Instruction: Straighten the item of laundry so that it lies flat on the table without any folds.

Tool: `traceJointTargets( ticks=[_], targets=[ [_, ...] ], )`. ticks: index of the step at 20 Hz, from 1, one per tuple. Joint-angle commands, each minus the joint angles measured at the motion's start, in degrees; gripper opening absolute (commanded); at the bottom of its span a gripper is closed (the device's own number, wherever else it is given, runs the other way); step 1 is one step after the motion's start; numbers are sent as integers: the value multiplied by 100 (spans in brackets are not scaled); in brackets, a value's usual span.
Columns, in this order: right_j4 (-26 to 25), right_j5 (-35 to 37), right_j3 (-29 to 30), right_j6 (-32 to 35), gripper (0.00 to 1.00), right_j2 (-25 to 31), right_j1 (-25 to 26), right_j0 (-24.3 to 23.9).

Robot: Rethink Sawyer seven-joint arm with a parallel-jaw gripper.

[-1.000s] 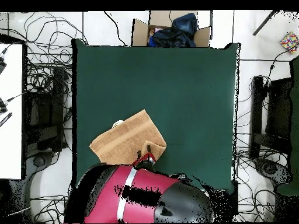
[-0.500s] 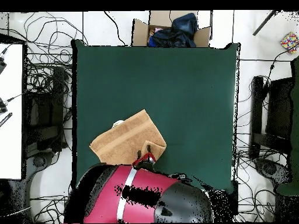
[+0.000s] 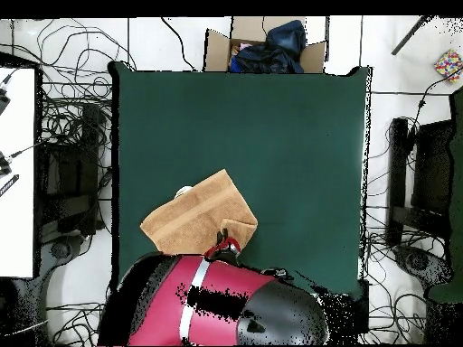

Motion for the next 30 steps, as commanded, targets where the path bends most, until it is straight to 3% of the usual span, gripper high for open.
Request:
traceJointTargets(
  ticks=[1,21,22,30],
  targets=[
    [217,1346,-1153,556,0,137,516,-27],
    [264,1374,-1014,590,0,74,351,-4],
    [240,1386,-1012,592,100,87,346,-18],
    [171,1385,-1019,604,100,96,338,1]
  ],
)
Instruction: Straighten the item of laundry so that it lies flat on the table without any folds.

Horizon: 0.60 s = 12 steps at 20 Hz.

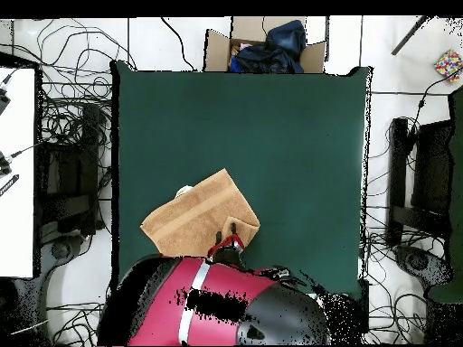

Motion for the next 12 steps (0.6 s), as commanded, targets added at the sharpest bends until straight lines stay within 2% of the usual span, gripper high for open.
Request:
traceJointTargets(
  ticks=[1,8,12],
  targets=[
    [191,1242,-933,604,100,158,426,11],
    [268,1252,-897,662,100,150,332,-16],
    [178,1297,-829,788,100,264,148,-201]
  ],
)
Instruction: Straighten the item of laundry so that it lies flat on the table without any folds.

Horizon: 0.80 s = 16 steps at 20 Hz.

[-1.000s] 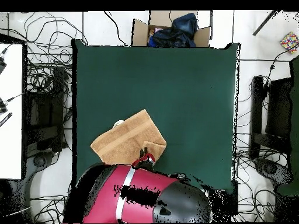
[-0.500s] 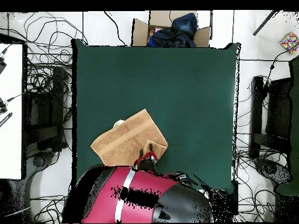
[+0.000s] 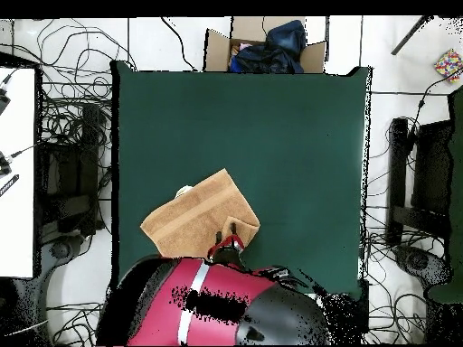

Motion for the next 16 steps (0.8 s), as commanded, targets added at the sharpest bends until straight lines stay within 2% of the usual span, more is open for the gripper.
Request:
traceJointTargets(
  ticks=[1,9,16],
  targets=[
    [171,1344,-827,777,100,264,143,-216],
    [377,1933,-960,546,100,85,271,-18],
    [372,2453,-948,470,100,130,145,-10]
  ],
)
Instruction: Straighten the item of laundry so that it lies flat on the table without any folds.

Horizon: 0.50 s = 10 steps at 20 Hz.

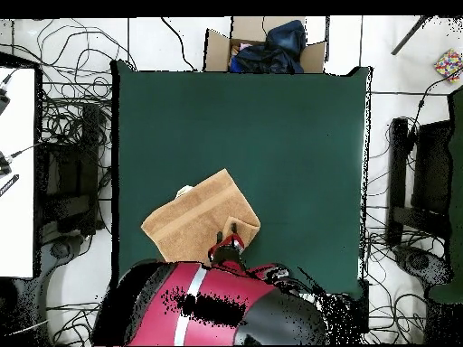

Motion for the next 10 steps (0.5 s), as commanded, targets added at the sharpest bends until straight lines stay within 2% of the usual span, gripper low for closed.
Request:
traceJointTargets(
  ticks=[1,6,10],
  targets=[
    [262,2199,-886,470,100,237,207,-183],
    [67,2138,-808,537,100,323,94,-341],
    [140,2058,-759,595,100,271,66,-239]
  ],
)
